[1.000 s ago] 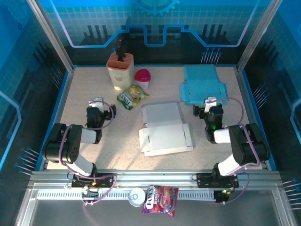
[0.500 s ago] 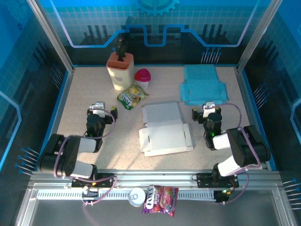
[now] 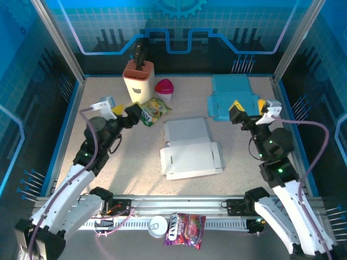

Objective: Fold the paper box

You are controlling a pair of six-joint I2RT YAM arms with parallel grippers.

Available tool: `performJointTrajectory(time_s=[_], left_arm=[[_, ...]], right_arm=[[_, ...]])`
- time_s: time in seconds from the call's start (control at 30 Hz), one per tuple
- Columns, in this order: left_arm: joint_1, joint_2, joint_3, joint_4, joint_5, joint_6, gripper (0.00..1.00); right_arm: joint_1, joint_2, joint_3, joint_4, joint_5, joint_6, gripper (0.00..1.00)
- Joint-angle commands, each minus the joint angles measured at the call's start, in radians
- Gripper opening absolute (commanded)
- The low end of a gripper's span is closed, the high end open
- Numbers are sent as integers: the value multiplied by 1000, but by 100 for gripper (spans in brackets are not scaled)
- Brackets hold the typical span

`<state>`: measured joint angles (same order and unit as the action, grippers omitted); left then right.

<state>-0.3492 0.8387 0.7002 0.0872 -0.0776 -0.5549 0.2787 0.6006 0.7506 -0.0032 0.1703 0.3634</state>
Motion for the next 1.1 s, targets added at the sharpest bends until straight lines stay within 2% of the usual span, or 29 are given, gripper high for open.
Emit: performJointTrajectory(time_s=[0.0,0.07,0.1,0.17,0.3,0.4,0.47,0.53,0.63,0.7,0.83,1.07], left_arm=[[-206,84,31,-366,91,-236,89],[-336,116,26,-417,11,-263,84],[-396,143,22,-430,-20,-274,84],[-445,196,3,-424,-19,-279,80],[-448,273,-31,-406,6,-286,80],[-439,275,-38,-399,17,-301,80],[-410,258,-62,-361,39,-306,80],[-336,248,-72,-349,77,-289,80],[-200,270,-92,-237,202,-229,78],[-137,332,-82,-171,261,-175,74],[-112,501,-27,-71,321,-134,65],[-112,698,-41,218,332,-265,60]], right_arm=[[83,73,70,-674,-134,278,87],[169,53,71,-798,-88,367,77],[208,33,44,-807,-102,425,69],[293,11,-23,-797,-111,552,58],[462,44,-158,-661,-67,704,59],[531,135,-199,-529,-49,739,59],[532,200,-219,-446,-78,744,59],[530,239,-216,-410,-79,738,59],[511,282,-216,-382,-83,732,57],[486,310,-222,-354,-118,726,57],[453,306,-231,-347,-149,720,56],[412,262,-283,-297,-218,757,55]])
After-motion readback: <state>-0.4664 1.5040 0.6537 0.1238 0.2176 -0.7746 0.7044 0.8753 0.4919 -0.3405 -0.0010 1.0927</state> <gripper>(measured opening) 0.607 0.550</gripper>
